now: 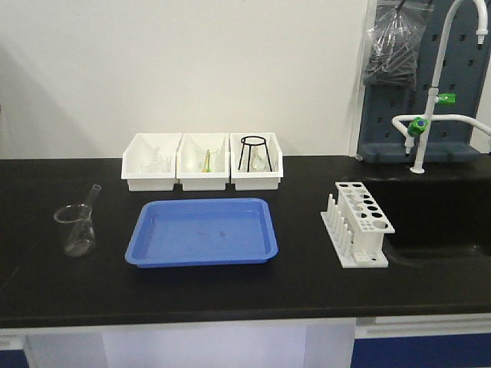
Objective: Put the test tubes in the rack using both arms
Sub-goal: 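Drive the base forward toward the bench with the white test tube rack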
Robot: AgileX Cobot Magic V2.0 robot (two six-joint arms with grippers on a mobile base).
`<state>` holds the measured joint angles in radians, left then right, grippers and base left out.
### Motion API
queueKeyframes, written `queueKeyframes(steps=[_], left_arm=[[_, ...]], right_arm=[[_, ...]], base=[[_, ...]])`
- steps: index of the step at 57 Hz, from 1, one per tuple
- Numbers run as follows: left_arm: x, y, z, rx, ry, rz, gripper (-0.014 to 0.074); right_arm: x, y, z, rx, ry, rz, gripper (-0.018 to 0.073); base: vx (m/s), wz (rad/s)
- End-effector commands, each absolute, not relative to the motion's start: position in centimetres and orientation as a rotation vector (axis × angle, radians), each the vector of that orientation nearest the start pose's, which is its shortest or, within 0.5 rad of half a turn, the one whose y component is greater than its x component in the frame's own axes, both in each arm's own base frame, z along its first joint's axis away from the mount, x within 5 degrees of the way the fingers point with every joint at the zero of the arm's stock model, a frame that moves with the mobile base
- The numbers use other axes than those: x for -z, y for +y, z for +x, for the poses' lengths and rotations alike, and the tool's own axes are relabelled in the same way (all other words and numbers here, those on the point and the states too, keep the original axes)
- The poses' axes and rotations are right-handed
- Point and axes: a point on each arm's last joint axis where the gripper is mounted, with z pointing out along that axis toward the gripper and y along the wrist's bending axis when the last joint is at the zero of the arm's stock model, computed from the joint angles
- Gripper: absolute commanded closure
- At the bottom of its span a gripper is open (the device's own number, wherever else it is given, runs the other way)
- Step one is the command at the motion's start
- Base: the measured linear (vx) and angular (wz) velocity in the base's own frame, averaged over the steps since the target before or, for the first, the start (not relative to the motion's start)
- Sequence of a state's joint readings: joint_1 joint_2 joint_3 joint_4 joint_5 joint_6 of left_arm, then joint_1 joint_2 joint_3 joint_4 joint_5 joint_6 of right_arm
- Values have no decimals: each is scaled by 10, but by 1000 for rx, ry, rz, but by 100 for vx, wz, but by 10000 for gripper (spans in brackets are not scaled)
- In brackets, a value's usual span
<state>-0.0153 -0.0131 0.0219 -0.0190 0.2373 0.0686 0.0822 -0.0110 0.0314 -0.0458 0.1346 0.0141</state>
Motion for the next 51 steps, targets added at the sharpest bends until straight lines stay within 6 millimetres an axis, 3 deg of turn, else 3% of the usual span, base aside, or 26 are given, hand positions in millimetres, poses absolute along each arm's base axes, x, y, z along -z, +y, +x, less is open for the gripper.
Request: queueKeyframes(steps=[1, 51], left_arm=[[-202, -1, 54, -14, 1609, 46, 601], [-202, -1, 54, -14, 1609, 46, 601]], right_arm=[[-195, 4, 56, -30, 1557, -90, 568], [-195, 4, 56, -30, 1557, -90, 568]], base=[[51, -3], [38, 1]])
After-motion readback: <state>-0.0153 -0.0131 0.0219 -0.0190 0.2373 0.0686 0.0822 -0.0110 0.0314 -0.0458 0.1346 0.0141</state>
